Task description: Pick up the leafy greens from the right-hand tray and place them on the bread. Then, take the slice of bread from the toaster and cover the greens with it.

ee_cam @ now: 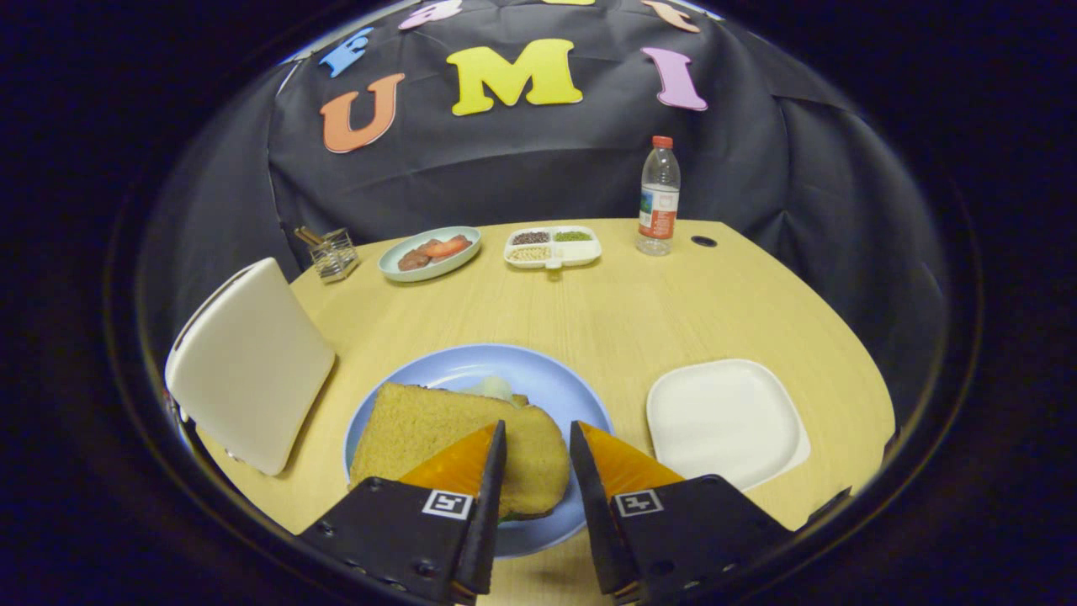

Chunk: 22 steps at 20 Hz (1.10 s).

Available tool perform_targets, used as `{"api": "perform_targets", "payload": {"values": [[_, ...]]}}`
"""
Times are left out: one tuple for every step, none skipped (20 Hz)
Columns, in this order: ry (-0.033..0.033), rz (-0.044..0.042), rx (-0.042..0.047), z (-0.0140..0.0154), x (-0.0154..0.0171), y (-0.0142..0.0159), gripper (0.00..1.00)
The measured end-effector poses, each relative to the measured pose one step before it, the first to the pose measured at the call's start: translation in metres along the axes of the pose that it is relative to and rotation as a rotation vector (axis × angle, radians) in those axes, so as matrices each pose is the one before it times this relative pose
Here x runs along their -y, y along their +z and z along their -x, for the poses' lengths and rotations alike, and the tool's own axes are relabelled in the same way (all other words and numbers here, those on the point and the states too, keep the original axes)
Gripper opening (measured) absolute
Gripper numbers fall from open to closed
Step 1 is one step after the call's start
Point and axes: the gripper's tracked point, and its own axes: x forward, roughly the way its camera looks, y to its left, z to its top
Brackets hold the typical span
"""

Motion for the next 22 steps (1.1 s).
{"api": "perform_targets", "payload": {"values": [[-0.01031, -0.01194, 0.01780, 0.00421, 0.00190, 0.00394, 0.50], [0.00038, -0.00642, 0.01827, 0.00603, -0.00205, 0.00422, 0.53], [0.00583, 0.00289, 0.02254, 0.00835, -0.00372, 0.00553, 0.59], [-0.00545, 0.00752, 0.02645, 0.01040, -0.00063, 0.00691, 0.70], [-0.01217, 0.01103, 0.03559, 0.01279, 0.00235, 0.00833, 0.81], [-0.00812, 0.00702, 0.03913, 0.01380, 0.00013, 0.00998, 0.86], [-0.00647, 0.00388, 0.04089, 0.01443, -0.00108, 0.00989, 0.86], [-0.00643, 0.00219, 0.03902, 0.01425, 0.00115, 0.01065, 0.88], [-0.00101, -0.00028, 0.03197, 0.01462, 0.00047, 0.01023, 0.90], [0.00120, -0.00331, 0.03380, 0.01410, -0.00016, 0.01175, 0.91], [-0.00094, -0.00508, 0.03603, 0.01499, 0.00095, 0.01259, 0.92], [-0.00822, -0.00791, 0.03626, 0.01272, 0.00256, 0.01280, 0.93], [-0.00325, -0.00468, 0.03657, 0.01417, 0.00138, 0.01283, 0.95], [0.00366, 0.00281, 0.03398, 0.01283, -0.00057, 0.01179, 0.95], [-0.00299, 0.01222, 0.02982, 0.01297, 0.00133, 0.01025, 0.94], [-0.00236, 0.01167, 0.04404, 0.01289, 0.00184, 0.01378, 0.94], [0.00127, 0.01259, 0.04232, 0.01222, -0.00111, 0.01403, 0.94], [-0.00578, 0.01343, 0.03717, 0.01182, 0.00171, 0.01118, 0.94], [-0.01117, 0.00912, 0.02980, 0.01095, 0.00333, 0.00866, 0.94], [-0.00212, 0.00470, 0.01972, 0.00938, 0.00034, 0.00624, 0.94], [0.01102, -0.00181, 0.01306, 0.00884, -0.00396, 0.00401, 0.94], [0.01120, -0.00153, 0.00928, 0.00620, -0.00363, 0.00216, 0.94]]}}
